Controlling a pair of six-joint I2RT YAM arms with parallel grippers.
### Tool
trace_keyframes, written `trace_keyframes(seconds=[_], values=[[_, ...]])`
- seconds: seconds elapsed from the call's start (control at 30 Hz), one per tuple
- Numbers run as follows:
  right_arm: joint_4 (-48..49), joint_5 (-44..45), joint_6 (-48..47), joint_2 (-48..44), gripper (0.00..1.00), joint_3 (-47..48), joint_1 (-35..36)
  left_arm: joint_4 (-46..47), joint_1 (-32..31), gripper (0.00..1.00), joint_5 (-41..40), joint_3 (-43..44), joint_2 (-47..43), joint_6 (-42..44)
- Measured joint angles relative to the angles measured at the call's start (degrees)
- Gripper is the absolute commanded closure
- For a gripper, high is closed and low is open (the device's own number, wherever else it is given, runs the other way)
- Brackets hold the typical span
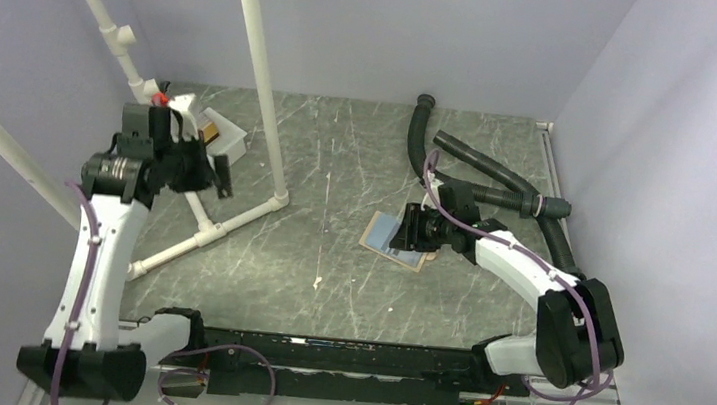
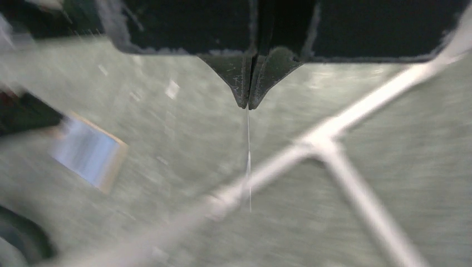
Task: Put the credit cards into the card holder
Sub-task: Insert the credit card into the card holder.
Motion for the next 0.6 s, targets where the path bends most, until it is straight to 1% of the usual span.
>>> trace_keyframes(seconds=[0.1,0.13,0.2,0.23,0.3,0.37,0.4,0.47,0.53,0.6], values=[[-0.9,1.6,0.1,1.9,0.60,0.6,-0.1,1.7,-0.5,1.00,18.3,-7.8,-6.0,0.2],[-1.3,2.3,0.2,2.6,0.62,0.8,-0.3,2.8,-1.4,1.00,23.1,-10.1,-7.3,0.0],[-2.4,3.6,0.5,4.0,0.64,1.0,-0.9,7.6,-6.0,1.00,31.4,-15.4,-9.3,-2.0],[-2.8,4.0,0.7,4.6,0.66,1.1,-1.4,11.0,-10.0,1.00,34.3,-18.0,-9.9,-3.4],[-3.3,5.0,0.9,5.5,0.68,1.1,-2.4,17.9,-17.7,1.00,37.3,-21.9,-9.6,-6.4],[-3.8,5.7,1.1,6.3,0.71,1.1,-3.8,24.4,-24.6,1.00,39.4,-23.8,-6.5,-9.3],[-4.0,6.2,1.3,6.5,0.71,1.1,-4.6,27.9,-27.5,1.00,40.1,-23.7,-3.0,-10.6],[-4.1,6.8,1.4,6.8,0.74,1.1,-5.5,32.7,-30.2,1.00,40.5,-22.8,3.3,-12.1],[-4.2,7.2,1.5,7.1,0.75,1.1,-6.4,37.0,-31.8,1.00,41.4,-20.6,12.1,-13.7],[-4.0,7.4,1.7,7.6,0.79,1.1,-7.2,40.0,-32.4,1.00,42.5,-16.7,22.2,-15.3]])
